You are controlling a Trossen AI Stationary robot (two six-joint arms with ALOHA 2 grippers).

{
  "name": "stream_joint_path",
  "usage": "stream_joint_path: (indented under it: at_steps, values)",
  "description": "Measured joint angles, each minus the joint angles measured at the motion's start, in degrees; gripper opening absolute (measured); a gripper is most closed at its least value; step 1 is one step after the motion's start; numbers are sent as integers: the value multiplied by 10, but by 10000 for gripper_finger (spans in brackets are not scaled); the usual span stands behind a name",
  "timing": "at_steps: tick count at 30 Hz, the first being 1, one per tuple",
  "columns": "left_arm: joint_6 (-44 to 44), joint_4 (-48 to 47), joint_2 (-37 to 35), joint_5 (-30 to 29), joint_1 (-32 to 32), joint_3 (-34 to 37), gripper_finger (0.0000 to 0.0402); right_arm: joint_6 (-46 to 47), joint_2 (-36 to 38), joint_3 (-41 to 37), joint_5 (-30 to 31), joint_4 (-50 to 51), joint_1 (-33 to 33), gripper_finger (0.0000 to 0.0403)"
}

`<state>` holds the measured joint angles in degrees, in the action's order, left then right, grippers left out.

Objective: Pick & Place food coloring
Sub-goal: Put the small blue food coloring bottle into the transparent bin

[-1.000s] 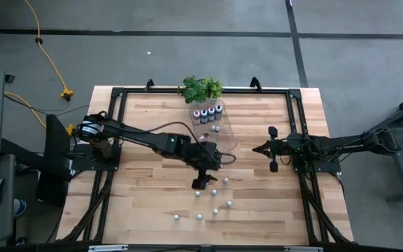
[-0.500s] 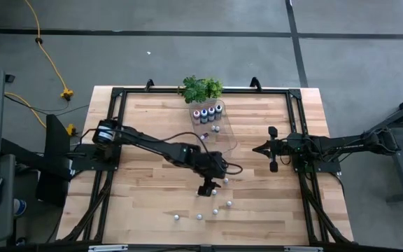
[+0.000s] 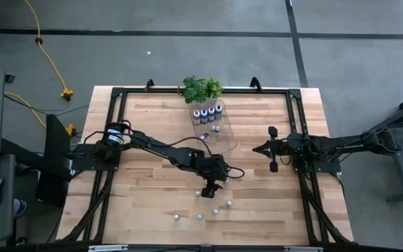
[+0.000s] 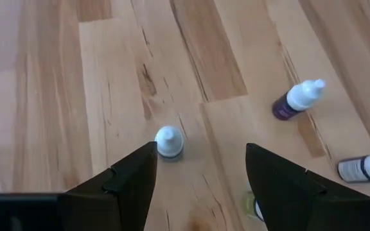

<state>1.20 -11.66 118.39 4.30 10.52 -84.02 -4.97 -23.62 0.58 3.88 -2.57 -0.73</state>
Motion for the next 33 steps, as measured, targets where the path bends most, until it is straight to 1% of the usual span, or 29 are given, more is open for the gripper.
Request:
stream_joint_path:
  at_steps: [4,6,8,13,15,26,33]
  values:
    - [0,2,0,-38,-2,0,227,0,0,0,0,0,0,0]
    - [0,4,0,-49,-5,0,227,0,0,0,0,0,0,0]
    - [-1,22,7,-48,-9,-1,227,0,0,0,0,0,0,0]
    - [-17,34,25,-49,-11,-6,227,0,0,0,0,0,0,0]
    - [-17,17,26,-49,-11,-4,227,0,0,0,0,0,0,0]
    - [-17,23,26,-48,-11,-5,227,0,0,0,0,1,0,0]
    - [-18,27,31,-36,-3,-4,227,0,0,0,0,1,0,0]
